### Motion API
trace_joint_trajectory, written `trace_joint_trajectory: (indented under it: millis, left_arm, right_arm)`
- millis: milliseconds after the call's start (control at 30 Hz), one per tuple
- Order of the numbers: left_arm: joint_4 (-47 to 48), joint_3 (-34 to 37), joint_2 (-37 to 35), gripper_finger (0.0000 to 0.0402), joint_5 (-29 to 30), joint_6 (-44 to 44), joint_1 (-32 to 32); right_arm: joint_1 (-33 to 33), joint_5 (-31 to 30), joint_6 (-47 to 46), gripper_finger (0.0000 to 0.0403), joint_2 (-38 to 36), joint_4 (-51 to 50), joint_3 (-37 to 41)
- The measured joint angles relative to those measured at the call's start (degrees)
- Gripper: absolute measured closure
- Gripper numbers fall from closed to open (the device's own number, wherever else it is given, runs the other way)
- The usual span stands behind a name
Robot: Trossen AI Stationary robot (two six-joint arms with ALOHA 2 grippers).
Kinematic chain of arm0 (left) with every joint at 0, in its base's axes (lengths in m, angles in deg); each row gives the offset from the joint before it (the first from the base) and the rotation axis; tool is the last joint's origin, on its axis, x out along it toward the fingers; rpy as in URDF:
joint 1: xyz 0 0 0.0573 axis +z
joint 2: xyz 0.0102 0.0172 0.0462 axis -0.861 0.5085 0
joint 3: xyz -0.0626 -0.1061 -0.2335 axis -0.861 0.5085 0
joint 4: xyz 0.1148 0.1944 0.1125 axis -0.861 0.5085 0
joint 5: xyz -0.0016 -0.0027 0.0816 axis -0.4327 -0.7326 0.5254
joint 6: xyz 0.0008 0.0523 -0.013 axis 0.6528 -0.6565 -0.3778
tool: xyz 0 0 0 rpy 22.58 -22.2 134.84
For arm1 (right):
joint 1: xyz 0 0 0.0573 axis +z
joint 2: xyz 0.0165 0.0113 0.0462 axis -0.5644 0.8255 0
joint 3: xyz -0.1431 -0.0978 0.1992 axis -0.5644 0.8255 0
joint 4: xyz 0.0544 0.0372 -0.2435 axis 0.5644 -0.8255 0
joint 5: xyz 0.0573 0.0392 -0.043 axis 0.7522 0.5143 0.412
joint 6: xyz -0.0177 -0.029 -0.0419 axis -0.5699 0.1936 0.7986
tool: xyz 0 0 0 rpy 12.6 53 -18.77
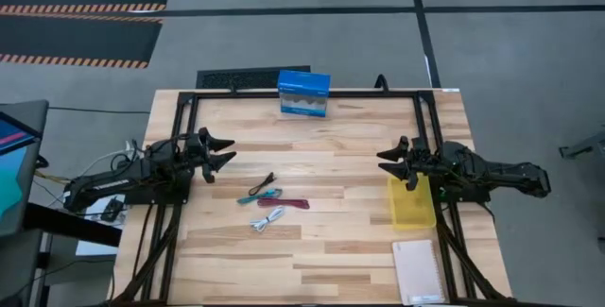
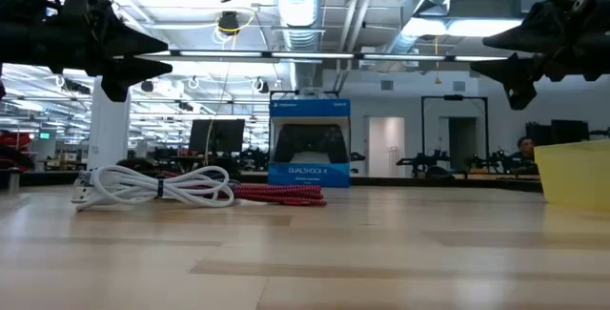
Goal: Pick and place USB-C Cables
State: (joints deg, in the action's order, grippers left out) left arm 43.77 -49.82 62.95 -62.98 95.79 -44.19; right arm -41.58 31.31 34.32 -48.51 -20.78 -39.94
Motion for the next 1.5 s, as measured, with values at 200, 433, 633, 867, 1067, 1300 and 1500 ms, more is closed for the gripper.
trace_joint_trajectory:
  millis: [200,433,633,867,1067,1300,1500]
  left_arm:
    - [0.01,-0.02,-0.01,0.0191,0.00,0.00,0.00]
    - [-0.05,-0.01,0.01,0.0191,0.00,0.00,-0.01]
    - [-0.18,0.00,-0.01,0.0191,0.24,-0.51,-0.01]
    - [-0.56,-0.01,-0.01,0.0191,3.27,-0.36,-0.02]
    - [-0.67,0.00,-0.01,0.0191,3.96,0.00,-0.02]
    - [-2.74,0.00,-0.01,0.0191,5.18,3.00,-0.02]
    - [-2.87,0.00,-0.03,0.0191,5.18,3.68,-0.02]
  right_arm:
    - [-0.02,0.00,0.00,0.0180,-0.01,0.00,0.01]
    - [-0.02,-3.84,0.02,0.0180,-0.01,3.35,0.00]
    - [-0.02,-7.25,0.03,0.0180,0.01,4.58,-0.35]
    - [-0.02,-7.21,-0.41,0.0180,-0.01,5.44,-0.58]
    - [-0.04,-7.34,-0.42,0.0180,0.01,5.44,-0.65]
    - [-0.02,-10.88,-0.39,0.0180,0.01,6.82,-0.72]
    - [-0.04,-15.16,0.07,0.0180,0.01,12.57,-0.83]
